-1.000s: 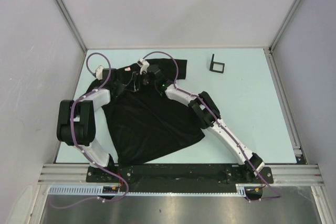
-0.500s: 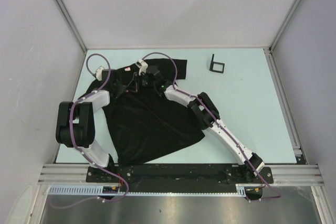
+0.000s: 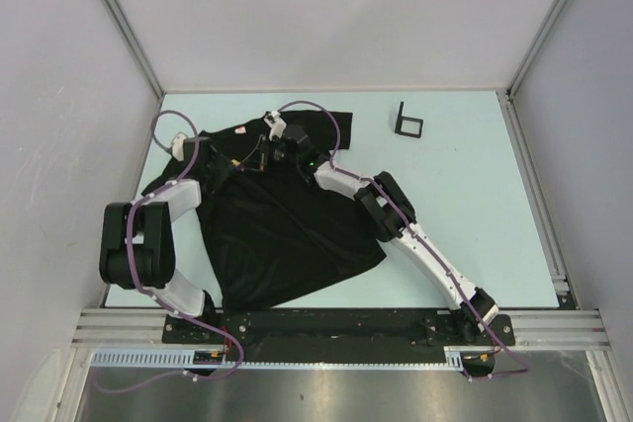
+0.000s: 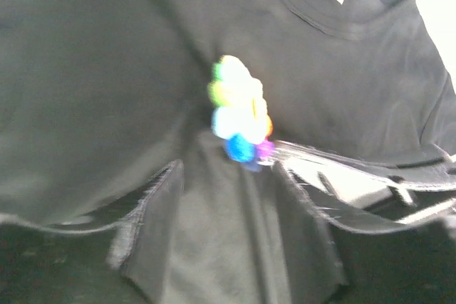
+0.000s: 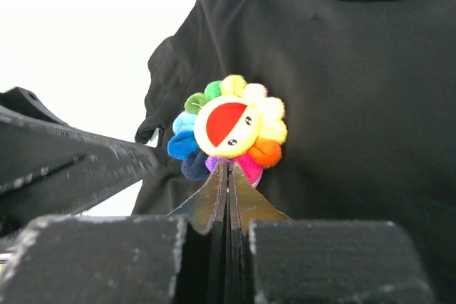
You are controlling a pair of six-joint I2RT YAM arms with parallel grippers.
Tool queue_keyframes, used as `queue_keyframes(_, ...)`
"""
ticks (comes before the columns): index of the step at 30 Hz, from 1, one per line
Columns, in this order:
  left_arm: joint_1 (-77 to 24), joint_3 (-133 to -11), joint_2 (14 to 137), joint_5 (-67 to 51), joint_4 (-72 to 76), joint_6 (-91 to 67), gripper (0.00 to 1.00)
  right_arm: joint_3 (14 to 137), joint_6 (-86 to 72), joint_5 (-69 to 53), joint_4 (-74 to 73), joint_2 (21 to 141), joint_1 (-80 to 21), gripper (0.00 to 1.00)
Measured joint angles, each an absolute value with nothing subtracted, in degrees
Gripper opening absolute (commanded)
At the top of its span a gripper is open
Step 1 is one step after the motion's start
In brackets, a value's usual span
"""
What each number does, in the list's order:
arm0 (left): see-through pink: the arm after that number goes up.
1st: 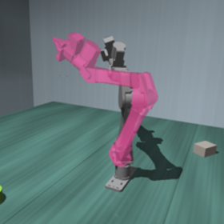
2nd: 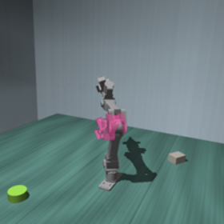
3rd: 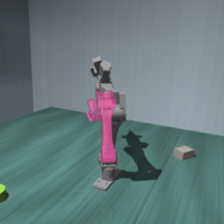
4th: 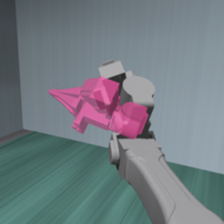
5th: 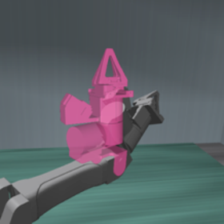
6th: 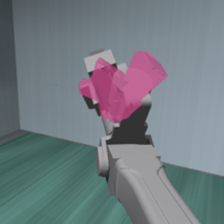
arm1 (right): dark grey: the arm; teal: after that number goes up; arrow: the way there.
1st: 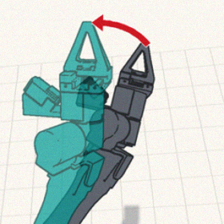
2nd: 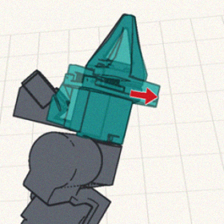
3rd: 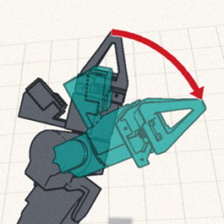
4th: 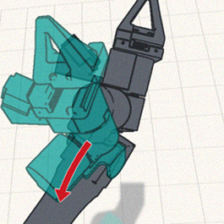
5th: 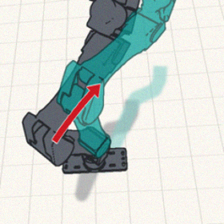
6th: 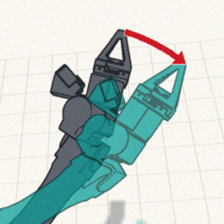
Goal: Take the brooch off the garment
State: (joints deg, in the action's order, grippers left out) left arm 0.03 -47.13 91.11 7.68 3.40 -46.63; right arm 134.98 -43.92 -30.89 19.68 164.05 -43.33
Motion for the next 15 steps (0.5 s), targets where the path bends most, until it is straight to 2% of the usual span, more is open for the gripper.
queue_keyframes(4, 3.60, -45.08, 90.54, 6.20, 4.84, -49.69, 0.64, 134.85, -44.56, -30.87, 20.10, 164.05, -43.11, 0.00)
queue_keyframes(15, 6.68, -44.51, 97.71, -3.31, 12.36, -55.57, 0.53, 134.85, -44.58, -30.87, 20.49, 164.05, -43.44, 0.00)
